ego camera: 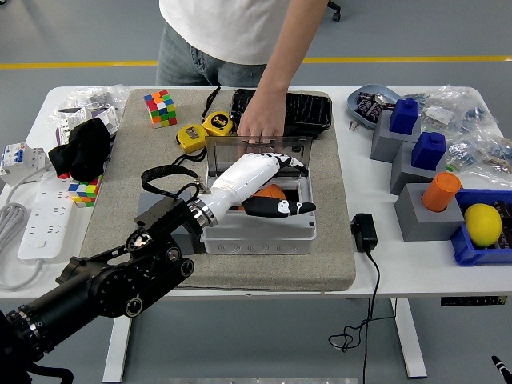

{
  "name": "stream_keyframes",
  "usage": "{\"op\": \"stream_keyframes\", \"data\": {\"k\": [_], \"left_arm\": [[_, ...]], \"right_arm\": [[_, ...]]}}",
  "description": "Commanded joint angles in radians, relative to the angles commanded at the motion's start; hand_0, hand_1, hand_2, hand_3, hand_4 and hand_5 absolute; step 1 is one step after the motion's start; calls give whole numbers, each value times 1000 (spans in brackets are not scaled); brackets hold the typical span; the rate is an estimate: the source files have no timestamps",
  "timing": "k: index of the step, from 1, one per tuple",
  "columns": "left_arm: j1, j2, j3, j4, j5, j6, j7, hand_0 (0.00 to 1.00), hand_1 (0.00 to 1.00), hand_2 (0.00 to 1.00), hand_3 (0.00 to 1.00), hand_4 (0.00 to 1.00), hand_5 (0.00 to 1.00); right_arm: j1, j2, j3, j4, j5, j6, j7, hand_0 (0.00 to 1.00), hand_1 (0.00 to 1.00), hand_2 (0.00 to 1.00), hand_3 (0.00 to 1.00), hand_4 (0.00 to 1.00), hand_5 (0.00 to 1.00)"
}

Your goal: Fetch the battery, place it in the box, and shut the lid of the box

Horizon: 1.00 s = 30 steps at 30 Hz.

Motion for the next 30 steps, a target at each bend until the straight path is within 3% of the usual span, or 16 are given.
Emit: {"op": "stream_keyframes", "data": {"k": [2,5,6,11,12,15,19,21,22,23,24,27,30], "left_arm": [[11,15,-4,-55,37,-10,21,998,998,944,739,998,987],[34,42,-20,-155,59,-73,61,998,998,944,739,998,987],[44,52,-27,-191,58,-103,80,767,715,643,610,998,939],[82,90,-84,-386,-42,-295,216,767,715,643,610,998,939],[88,93,-104,-429,-85,-340,259,505,606,585,570,998,883],[97,92,-159,-513,-205,-464,365,505,606,585,570,998,883],[99,72,-256,-522,-381,-639,492,556,643,620,592,998,906],[95,60,-292,-496,-465,-719,492,556,643,620,592,998,906],[92,54,-306,-483,-504,-736,481,556,643,620,592,998,906],[88,47,-318,-469,-543,-714,456,556,643,620,592,998,906],[84,42,-327,-457,-589,-679,427,711,747,695,662,998,871],[67,26,-346,-419,-719,-559,328,711,747,695,662,998,871],[50,14,-359,-376,-842,-442,266,747,780,734,664,998,884]], "right_arm": [[0,0,2,0,-1,0,0,797,736,741,739,998,998],[-3,0,4,0,-1,0,1,797,736,741,739,998,998],[-4,0,5,0,-1,0,1,796,733,739,738,998,998],[-8,0,9,0,-2,0,1,796,733,739,738,998,998],[-8,1,9,0,-2,-1,1,796,730,739,738,998,998],[-9,1,9,0,-2,-1,0,796,730,739,738,998,998],[-7,2,8,1,-2,0,0,796,731,738,738,998,998],[-6,2,7,1,-1,0,0,796,731,738,738,998,998],[-6,3,7,1,-1,1,0,796,731,738,738,998,998],[-6,3,7,1,-1,1,0,796,731,738,738,998,998],[-5,3,6,1,0,1,0,796,727,738,739,998,998],[-5,4,4,0,2,1,-1,796,727,738,739,998,998],[-4,4,3,0,1,1,-1,796,727,737,738,998,998]]}}
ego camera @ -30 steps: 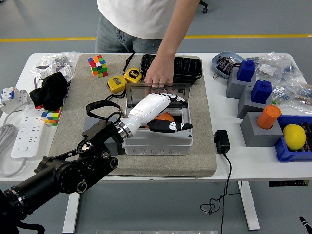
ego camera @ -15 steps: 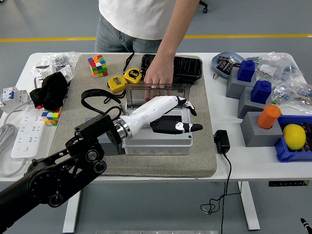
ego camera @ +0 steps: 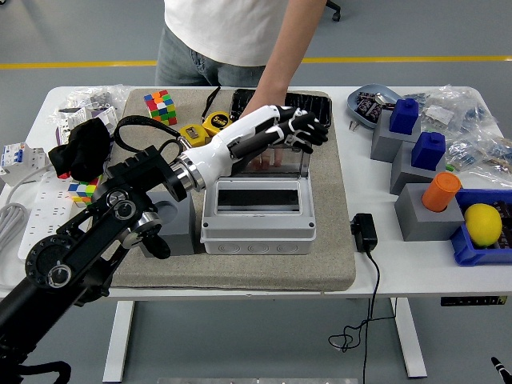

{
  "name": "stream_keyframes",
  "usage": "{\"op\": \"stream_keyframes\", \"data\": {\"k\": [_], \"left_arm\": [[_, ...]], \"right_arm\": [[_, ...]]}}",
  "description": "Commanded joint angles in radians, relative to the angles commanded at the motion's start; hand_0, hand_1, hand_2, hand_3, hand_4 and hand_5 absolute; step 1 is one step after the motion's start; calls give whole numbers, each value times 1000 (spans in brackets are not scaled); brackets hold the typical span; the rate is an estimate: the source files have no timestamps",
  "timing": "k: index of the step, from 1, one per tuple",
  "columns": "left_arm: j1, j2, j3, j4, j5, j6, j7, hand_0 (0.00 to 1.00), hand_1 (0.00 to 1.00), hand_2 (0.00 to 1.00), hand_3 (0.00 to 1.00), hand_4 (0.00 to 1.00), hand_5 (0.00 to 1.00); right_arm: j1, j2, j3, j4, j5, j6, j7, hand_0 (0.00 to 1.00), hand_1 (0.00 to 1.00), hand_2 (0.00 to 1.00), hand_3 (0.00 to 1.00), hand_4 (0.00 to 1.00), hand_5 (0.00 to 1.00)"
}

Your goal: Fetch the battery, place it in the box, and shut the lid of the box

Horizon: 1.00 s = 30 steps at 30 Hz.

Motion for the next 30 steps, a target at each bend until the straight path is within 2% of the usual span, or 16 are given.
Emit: {"op": "stream_keyframes", "data": {"k": [1,5,6,7,11,12,17,18,23,24,30], "left_arm": [[-8,-4,-5,20,-46,40,-16,747,780,734,664,998,884],[-31,-13,-15,75,-205,125,-45,747,780,734,664,998,884],[-37,-15,-15,87,-204,145,-53,829,840,771,687,998,882],[-45,-16,-10,99,-180,160,-59,829,840,771,687,998,882],[-67,-7,24,131,-11,169,-42,829,840,771,687,998,882],[-71,-5,33,136,34,166,-36,998,998,907,759,998,936],[-81,2,67,160,242,148,-23,998,998,907,759,998,936],[-83,4,74,163,288,145,-22,998,998,960,786,998,998],[-85,13,98,161,496,134,-12,998,998,960,786,998,998],[-86,14,102,163,541,132,-10,998,998,954,758,998,998],[-86,24,116,163,788,123,2,998,998,949,738,998,998]], "right_arm": [[1,0,-1,-1,1,0,0,796,727,737,738,998,998],[3,-1,-1,1,0,1,0,796,727,737,738,998,998],[4,-1,-2,0,1,0,0,795,724,736,738,998,998],[5,-1,-3,0,2,0,0,795,724,736,738,998,998],[6,-1,-2,1,1,0,-1,795,724,736,738,998,998],[6,-1,-2,0,1,0,-1,795,725,735,738,998,998],[5,-1,-2,-1,2,-1,-1,795,725,735,738,998,998],[5,-1,-1,-1,1,-1,-1,796,723,736,738,998,998],[6,-1,1,0,-1,0,-1,796,723,736,738,998,998],[6,-1,2,0,-1,0,-1,796,724,735,738,998,998],[6,-1,1,0,-4,-1,-1,796,723,735,738,998,998]]}}
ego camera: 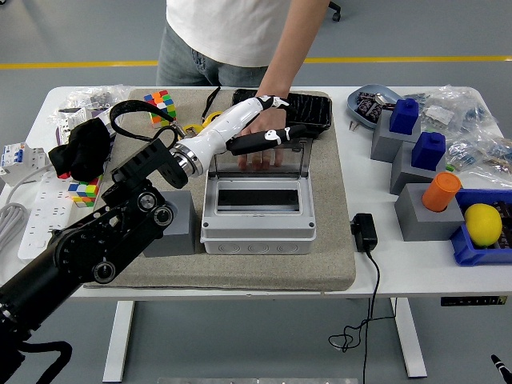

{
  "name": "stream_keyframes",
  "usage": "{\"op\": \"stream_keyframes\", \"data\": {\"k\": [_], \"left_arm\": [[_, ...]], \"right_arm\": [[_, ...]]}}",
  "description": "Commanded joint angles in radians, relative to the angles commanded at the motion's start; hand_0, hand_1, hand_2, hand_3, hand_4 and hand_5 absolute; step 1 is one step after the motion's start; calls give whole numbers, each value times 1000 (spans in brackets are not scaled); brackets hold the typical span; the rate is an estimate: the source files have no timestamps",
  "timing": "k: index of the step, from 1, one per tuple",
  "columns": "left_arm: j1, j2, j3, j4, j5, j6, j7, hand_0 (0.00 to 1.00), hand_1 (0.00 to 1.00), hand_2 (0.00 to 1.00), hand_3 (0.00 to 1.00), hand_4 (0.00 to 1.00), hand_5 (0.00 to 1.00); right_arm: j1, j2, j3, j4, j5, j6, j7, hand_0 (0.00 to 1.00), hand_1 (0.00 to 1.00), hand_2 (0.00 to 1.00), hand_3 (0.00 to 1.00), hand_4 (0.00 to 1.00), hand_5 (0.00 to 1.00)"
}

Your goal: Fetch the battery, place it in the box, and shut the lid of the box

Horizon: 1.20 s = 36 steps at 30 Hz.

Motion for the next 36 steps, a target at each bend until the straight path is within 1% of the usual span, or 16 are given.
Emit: {"op": "stream_keyframes", "data": {"k": [7,9,11,12,17,18,22,28,32,36], "left_arm": [[9,10,7,0,292,-36,41,998,998,941,728,998,998],[12,11,10,0,344,-44,48,998,998,941,728,998,998],[18,15,14,-6,353,-47,50,998,998,941,728,998,998],[21,17,16,-11,348,-46,49,998,998,925,622,998,998],[39,25,17,-48,330,-33,44,998,998,925,622,998,998],[43,26,18,-55,328,-30,43,998,998,915,539,998,998],[49,29,22,-76,327,-31,48,998,998,915,539,998,998],[58,34,29,-89,321,-39,55,998,998,904,534,998,998],[63,39,45,-102,310,-43,57,998,998,895,537,998,998],[71,49,69,-133,297,-51,64,998,998,891,538,998,998]], "right_arm": [[-2,0,-3,0,-1,-1,0,795,723,735,738,998,998],[-3,0,-2,0,-1,0,0,795,723,735,738,998,998],[-3,0,-2,0,-2,0,0,795,723,735,738,998,998],[-4,0,-2,0,-2,0,0,795,722,735,738,998,998],[-5,0,-2,0,-1,0,1,795,722,735,738,998,998],[-5,0,-3,0,0,0,1,795,722,735,738,998,998],[-5,0,-2,0,-1,-1,0,795,722,735,738,998,998],[-4,0,5,1,-6,-1,0,794,722,735,738,998,998],[-6,0,7,-1,-6,-2,1,794,722,735,738,998,998],[-4,0,10,0,-8,-2,1,794,722,735,738,998,998]]}}
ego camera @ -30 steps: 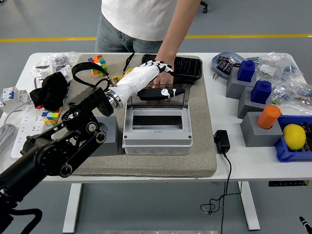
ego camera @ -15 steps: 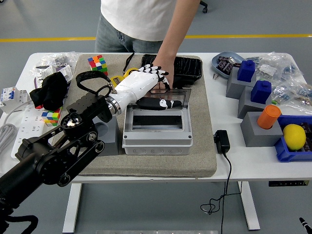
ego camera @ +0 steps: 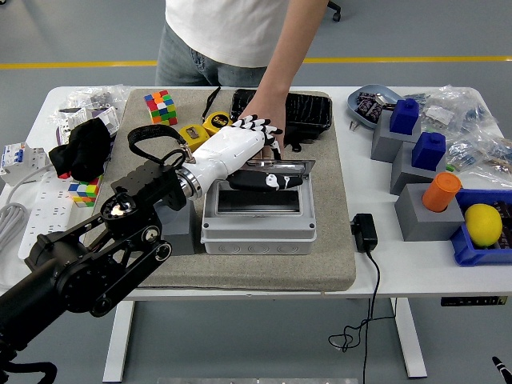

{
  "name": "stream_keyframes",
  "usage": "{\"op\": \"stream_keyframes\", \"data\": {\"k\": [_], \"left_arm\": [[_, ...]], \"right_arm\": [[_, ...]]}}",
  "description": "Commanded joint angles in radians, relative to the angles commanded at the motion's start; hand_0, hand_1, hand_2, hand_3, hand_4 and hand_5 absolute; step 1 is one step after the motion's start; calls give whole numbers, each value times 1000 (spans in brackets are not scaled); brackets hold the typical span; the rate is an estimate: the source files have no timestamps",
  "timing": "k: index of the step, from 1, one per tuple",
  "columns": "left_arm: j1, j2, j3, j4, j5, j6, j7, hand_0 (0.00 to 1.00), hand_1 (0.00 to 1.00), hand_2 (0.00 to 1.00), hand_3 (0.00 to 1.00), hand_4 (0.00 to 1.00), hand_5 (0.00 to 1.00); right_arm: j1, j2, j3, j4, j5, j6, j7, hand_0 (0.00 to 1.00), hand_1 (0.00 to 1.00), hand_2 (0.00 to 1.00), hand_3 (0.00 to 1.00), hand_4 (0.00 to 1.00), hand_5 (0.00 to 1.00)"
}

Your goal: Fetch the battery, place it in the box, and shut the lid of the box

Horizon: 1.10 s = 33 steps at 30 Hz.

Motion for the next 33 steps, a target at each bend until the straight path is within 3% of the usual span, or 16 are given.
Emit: {"op": "stream_keyframes", "data": {"k": [8,17,23,24,26,29,30,33], "left_arm": [[9,47,94,-86,-46,-23,21,998,998,882,545,998,998],[27,65,176,-103,-79,-45,28,998,998,865,545,998,998],[49,52,87,-159,-66,-24,13,998,998,855,550,998,998],[55,49,62,-173,-69,-16,6,998,967,836,670,998,998],[73,42,4,-206,-106,11,-21,998,967,836,670,998,998],[100,33,-83,-229,-212,44,-67,998,967,836,670,998,998],[113,27,-118,-232,-251,65,-92,903,917,861,806,998,872],[146,10,-219,-226,-378,76,-130,903,917,861,806,998,872]], "right_arm": [[0,-1,5,0,-3,-1,-1,795,722,734,738,998,998],[1,-1,9,1,-6,-1,-1,795,722,734,738,998,998],[1,0,12,0,-7,-1,-1,794,722,734,738,998,998],[1,0,13,0,-8,-1,-1,795,722,734,738,998,998],[0,1,12,0,-8,-1,-2,795,722,734,738,998,998],[-2,2,12,0,-9,-2,-3,795,722,734,738,998,998],[-3,3,13,0,-9,-2,-3,795,722,735,737,998,998],[-4,4,12,1,-10,-2,-4,795,722,735,737,998,998]]}}
